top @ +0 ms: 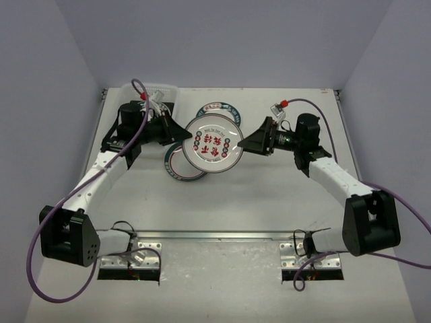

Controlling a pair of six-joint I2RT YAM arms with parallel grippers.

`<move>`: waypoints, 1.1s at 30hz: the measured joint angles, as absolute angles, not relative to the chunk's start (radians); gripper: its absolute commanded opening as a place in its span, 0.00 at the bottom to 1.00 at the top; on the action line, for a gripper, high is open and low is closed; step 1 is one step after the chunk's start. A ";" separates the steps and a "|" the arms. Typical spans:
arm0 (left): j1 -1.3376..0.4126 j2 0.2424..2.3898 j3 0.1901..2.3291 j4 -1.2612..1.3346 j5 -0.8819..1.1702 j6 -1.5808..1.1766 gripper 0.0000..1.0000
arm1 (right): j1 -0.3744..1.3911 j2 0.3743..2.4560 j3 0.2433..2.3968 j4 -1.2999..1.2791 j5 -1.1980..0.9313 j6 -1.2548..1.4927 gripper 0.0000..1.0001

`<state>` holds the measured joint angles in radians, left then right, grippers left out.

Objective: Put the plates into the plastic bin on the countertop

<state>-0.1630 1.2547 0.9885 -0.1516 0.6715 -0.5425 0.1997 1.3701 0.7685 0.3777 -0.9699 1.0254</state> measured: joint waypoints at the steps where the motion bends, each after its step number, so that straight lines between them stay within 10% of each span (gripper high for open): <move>1: -0.147 1.254 0.999 -0.166 0.651 -0.554 0.00 | 0.194 1.365 0.768 0.377 -0.971 1.023 0.99; 10: 0.297 1.403 1.244 -0.241 0.319 -0.621 0.00 | 0.027 1.311 0.644 0.310 -0.940 0.987 0.99; 24: 0.335 1.928 1.565 -0.406 0.154 -0.587 0.02 | 0.031 1.285 0.610 0.315 -0.970 0.972 0.99; 28: 0.333 1.980 1.614 -0.424 0.208 -0.579 0.59 | 0.031 1.294 0.601 0.324 -0.972 0.972 0.99; 33: 0.307 2.081 1.757 -0.513 0.219 -0.532 0.80 | 0.066 1.332 0.625 0.272 -0.944 0.916 0.99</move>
<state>0.3074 2.0812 1.7567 -0.5128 0.2186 -0.5320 0.0661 1.3317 0.6255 0.2718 -0.9443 0.9159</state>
